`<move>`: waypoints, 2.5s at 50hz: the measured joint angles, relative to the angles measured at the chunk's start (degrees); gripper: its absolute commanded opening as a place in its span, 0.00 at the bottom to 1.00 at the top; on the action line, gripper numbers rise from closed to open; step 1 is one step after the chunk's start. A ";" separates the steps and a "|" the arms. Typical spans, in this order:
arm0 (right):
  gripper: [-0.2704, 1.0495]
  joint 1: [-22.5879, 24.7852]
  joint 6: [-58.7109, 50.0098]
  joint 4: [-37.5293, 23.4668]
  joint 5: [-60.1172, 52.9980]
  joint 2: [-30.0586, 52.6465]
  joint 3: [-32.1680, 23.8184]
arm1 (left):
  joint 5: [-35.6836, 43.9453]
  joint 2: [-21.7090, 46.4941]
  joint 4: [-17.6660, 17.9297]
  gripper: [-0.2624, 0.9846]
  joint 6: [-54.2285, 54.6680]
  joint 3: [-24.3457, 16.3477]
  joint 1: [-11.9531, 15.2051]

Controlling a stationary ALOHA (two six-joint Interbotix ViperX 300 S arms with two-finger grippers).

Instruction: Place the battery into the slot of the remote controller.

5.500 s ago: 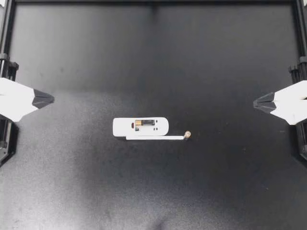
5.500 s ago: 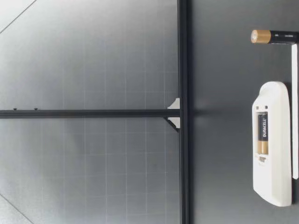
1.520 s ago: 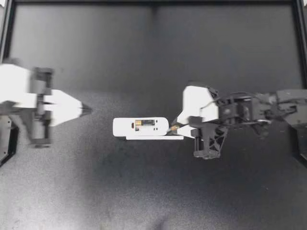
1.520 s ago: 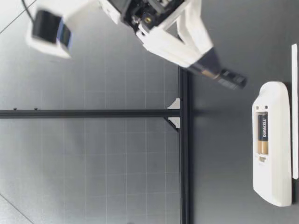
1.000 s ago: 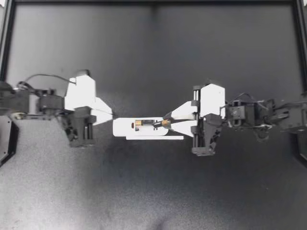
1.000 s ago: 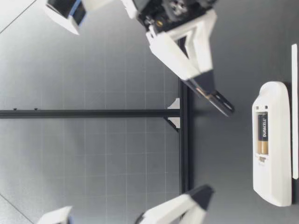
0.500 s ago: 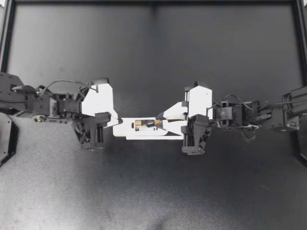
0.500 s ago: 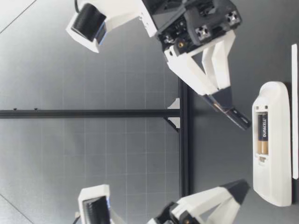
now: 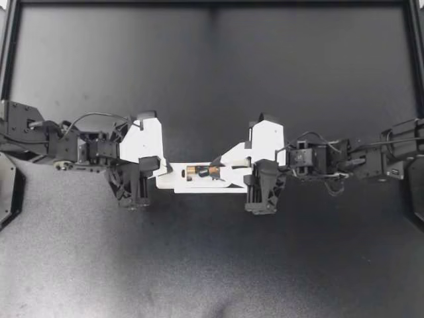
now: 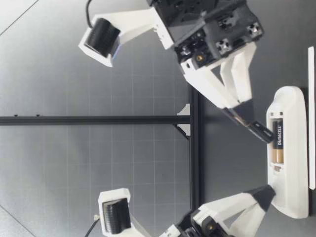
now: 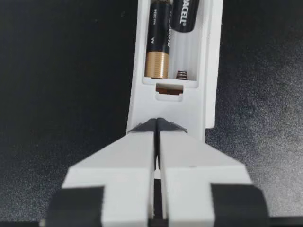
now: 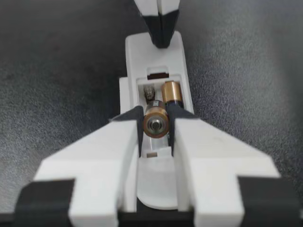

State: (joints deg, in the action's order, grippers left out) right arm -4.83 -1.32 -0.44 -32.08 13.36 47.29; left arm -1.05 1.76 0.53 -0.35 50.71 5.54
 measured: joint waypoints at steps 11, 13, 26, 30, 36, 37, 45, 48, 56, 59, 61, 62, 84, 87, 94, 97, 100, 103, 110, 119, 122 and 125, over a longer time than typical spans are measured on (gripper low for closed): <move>0.21 -0.09 -0.09 0.00 1.67 0.88 -1.05 | -0.09 0.00 0.35 0.08 0.09 0.00 0.00; 0.21 0.00 -0.09 -0.09 2.02 0.97 -1.14 | -0.09 0.00 0.35 0.08 0.09 0.00 0.00; 0.21 -0.09 -0.09 -1.05 5.19 1.85 -3.16 | -0.09 0.00 0.35 0.08 0.09 0.00 0.00; 0.21 -0.09 -0.09 -1.49 6.42 2.11 -3.87 | -0.09 0.00 0.35 0.08 0.09 0.00 0.00; 0.21 0.00 -0.09 -2.11 8.35 2.37 -4.75 | -0.09 0.00 0.35 0.08 0.00 0.00 0.00; 0.21 -0.09 -0.09 -2.20 8.53 2.37 -4.83 | -0.09 0.00 0.35 0.08 0.09 0.00 0.00; 0.21 0.00 -0.09 -2.81 12.04 2.37 -5.71 | -0.09 0.00 0.35 0.08 0.09 0.00 0.00; 0.21 -0.09 -0.09 -2.81 13.62 2.37 -6.24 | -0.09 0.00 0.35 0.08 0.09 0.00 0.00; 0.23 0.00 -0.09 -2.90 17.31 2.37 -7.82 | -0.18 -0.09 0.35 0.08 0.00 -0.09 0.00; 0.26 0.00 -0.18 -2.90 18.37 2.37 -8.26 | -0.18 0.00 0.35 0.08 0.09 -0.09 0.00; 0.28 0.00 -0.09 -2.90 18.81 2.37 -8.44 | -0.09 0.00 0.35 0.08 0.09 0.00 0.00; 0.29 0.00 -0.09 -2.90 19.07 2.37 -8.53 | -0.18 0.00 0.35 0.08 0.09 0.00 0.00; 0.50 0.09 -2.02 -2.46 20.21 -0.09 -8.88 | -0.09 0.00 0.35 0.08 0.09 0.00 0.00; 0.50 0.18 -4.04 -1.23 19.86 -1.14 -8.79 | -0.09 -0.09 0.35 0.08 0.09 0.09 0.00; 0.50 0.18 -12.74 2.72 18.46 -4.13 -7.47 | -0.09 -0.09 0.35 0.08 0.09 0.09 0.00; 0.49 0.18 -19.42 4.48 17.58 -5.36 -6.33 | -0.09 -0.09 0.35 0.08 0.09 0.09 0.00; 0.48 0.18 -26.19 5.45 16.96 -6.15 -5.27 | -0.09 -0.09 0.44 0.08 0.09 0.09 0.00; 0.45 0.18 -33.57 5.62 16.70 -6.77 -4.22 | -0.09 -0.09 0.44 0.08 0.00 0.09 0.00; 0.35 0.18 -50.45 5.27 16.61 -8.26 -1.76 | -0.09 -0.09 0.44 0.08 0.09 0.09 0.00; 0.19 0.26 -62.75 5.01 16.70 -9.67 0.53 | -0.09 -0.09 0.44 0.08 0.09 0.09 0.00; 0.15 0.26 -64.95 4.92 16.79 -9.67 0.53 | 0.00 -0.09 0.44 0.08 0.09 0.09 0.00; 0.11 0.18 -66.36 4.92 16.79 -9.49 0.53 | 0.00 -0.09 0.44 0.08 0.09 0.09 0.00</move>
State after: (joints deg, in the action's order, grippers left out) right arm -4.66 -67.68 4.48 -15.29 3.87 47.81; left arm -1.05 1.67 0.97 -0.26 50.80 5.54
